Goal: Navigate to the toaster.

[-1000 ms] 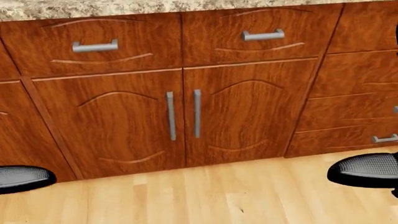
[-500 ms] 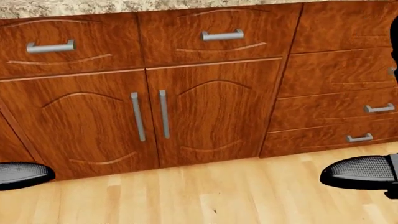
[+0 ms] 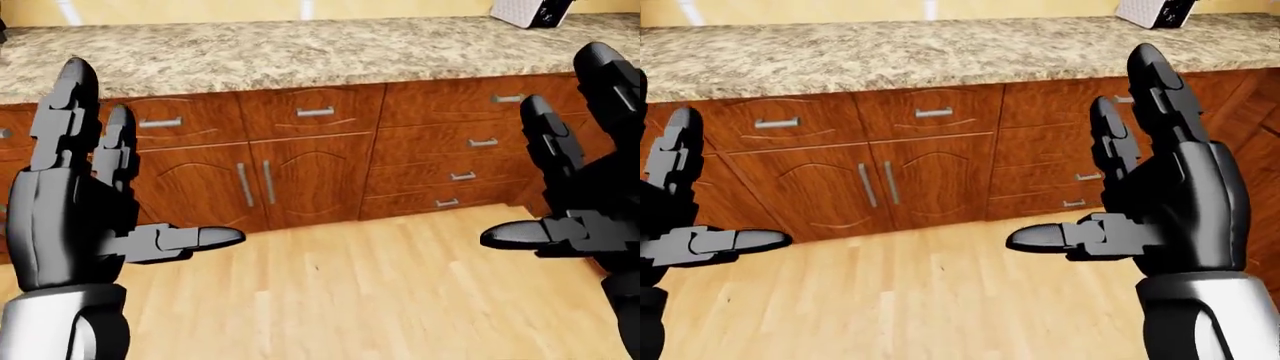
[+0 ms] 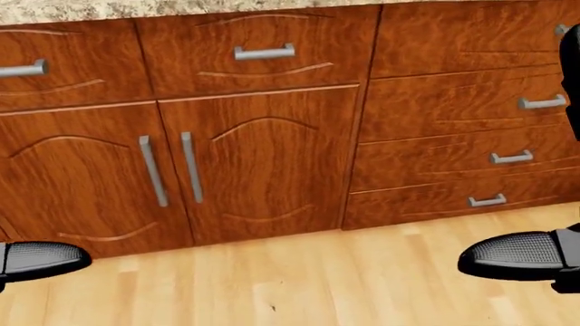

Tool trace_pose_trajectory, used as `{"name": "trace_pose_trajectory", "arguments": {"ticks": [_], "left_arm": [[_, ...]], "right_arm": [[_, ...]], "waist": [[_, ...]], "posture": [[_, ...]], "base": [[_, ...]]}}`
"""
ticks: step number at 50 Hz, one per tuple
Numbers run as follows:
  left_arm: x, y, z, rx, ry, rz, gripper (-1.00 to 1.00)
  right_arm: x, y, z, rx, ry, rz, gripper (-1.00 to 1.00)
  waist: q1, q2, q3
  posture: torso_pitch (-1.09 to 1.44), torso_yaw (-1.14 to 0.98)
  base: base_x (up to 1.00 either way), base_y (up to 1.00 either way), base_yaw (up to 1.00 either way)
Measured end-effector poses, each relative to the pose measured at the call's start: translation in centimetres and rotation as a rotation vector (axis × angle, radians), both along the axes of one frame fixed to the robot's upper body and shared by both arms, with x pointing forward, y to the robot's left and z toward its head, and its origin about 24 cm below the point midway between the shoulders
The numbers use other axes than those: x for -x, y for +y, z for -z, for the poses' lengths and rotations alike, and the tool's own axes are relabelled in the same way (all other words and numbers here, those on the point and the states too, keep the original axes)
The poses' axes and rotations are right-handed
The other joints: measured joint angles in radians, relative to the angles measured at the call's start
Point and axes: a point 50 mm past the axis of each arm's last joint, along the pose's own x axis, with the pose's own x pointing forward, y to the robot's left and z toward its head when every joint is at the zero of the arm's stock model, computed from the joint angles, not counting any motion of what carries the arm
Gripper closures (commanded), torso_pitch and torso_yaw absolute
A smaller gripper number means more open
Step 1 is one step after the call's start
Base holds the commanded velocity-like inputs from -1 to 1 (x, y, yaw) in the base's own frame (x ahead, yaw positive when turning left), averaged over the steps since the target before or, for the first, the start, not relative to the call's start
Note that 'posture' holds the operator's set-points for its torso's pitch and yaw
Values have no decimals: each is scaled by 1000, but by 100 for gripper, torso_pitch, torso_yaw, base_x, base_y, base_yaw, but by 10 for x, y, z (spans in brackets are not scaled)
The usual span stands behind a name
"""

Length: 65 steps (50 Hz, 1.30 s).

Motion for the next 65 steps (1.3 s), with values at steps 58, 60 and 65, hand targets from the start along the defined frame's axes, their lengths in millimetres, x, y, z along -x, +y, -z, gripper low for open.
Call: {"name": "trace_pose_trajectory", "arguments": {"ticks": [58,60,65], "left_arm": [[2,1,0,-7,9,7,-100],[3,2,-2,-6,-5,0,-100],[2,3,-1,-5,0,-7,-100]], "right_arm": [[0,-1,0,8,5,12,-100],[0,0,0,5,-1,6,-100],[0,0,2,3,5,0,-100]], "waist": [[-3,37,10],[-1,52,14],[7,89,13]], "posture": [[0,0],[0,0],[0,0]], "base": [[0,-29,0],[0,-28,0],[0,-27,0]]}}
